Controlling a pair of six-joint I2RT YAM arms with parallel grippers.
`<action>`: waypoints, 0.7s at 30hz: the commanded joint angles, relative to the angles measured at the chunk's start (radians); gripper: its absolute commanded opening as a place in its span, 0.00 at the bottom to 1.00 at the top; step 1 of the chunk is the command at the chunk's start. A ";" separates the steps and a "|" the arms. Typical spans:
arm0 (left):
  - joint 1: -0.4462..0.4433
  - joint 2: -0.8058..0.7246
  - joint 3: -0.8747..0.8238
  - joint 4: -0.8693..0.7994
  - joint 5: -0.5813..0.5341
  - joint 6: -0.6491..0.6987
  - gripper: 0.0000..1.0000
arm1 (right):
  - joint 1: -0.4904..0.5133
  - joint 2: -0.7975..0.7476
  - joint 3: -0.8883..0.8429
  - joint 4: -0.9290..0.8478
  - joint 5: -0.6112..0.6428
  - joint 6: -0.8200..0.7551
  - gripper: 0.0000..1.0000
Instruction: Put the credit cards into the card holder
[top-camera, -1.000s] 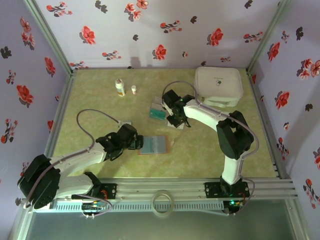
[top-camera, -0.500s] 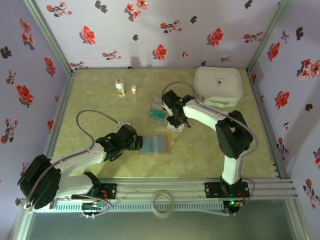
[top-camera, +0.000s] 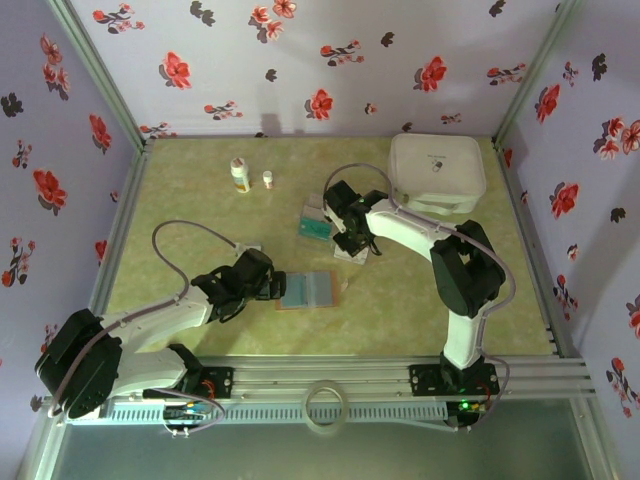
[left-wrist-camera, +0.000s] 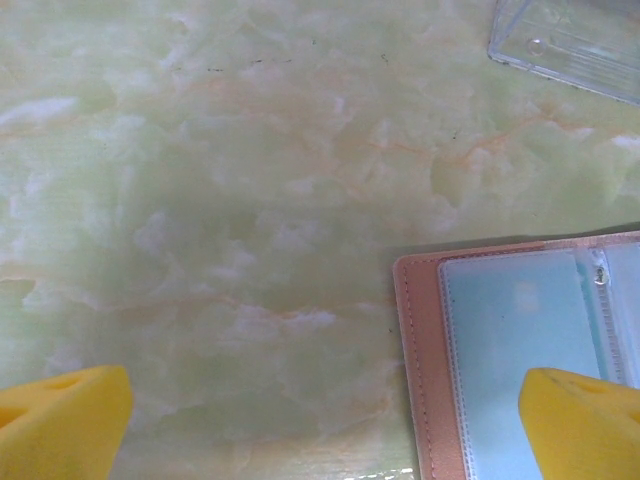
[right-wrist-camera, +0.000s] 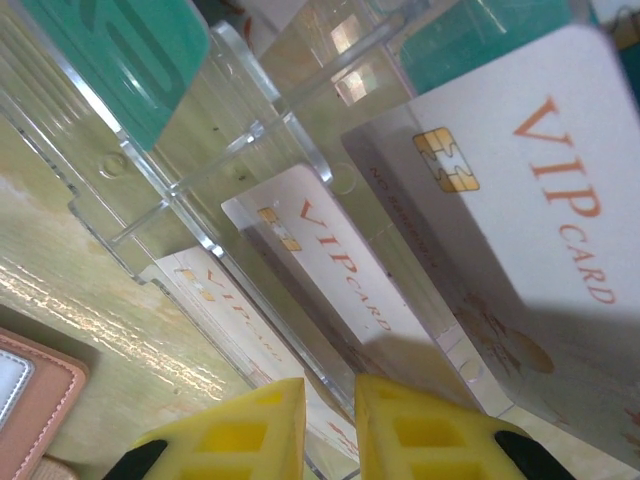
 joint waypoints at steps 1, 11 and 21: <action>0.011 0.001 -0.012 0.009 -0.001 -0.014 1.00 | 0.006 0.001 -0.011 -0.020 -0.020 -0.011 0.19; 0.013 0.006 -0.015 0.016 0.000 -0.015 1.00 | 0.013 -0.022 -0.020 -0.019 -0.018 -0.012 0.12; 0.014 0.002 -0.020 0.017 -0.001 -0.019 1.00 | 0.018 -0.028 -0.023 -0.028 -0.056 -0.019 0.17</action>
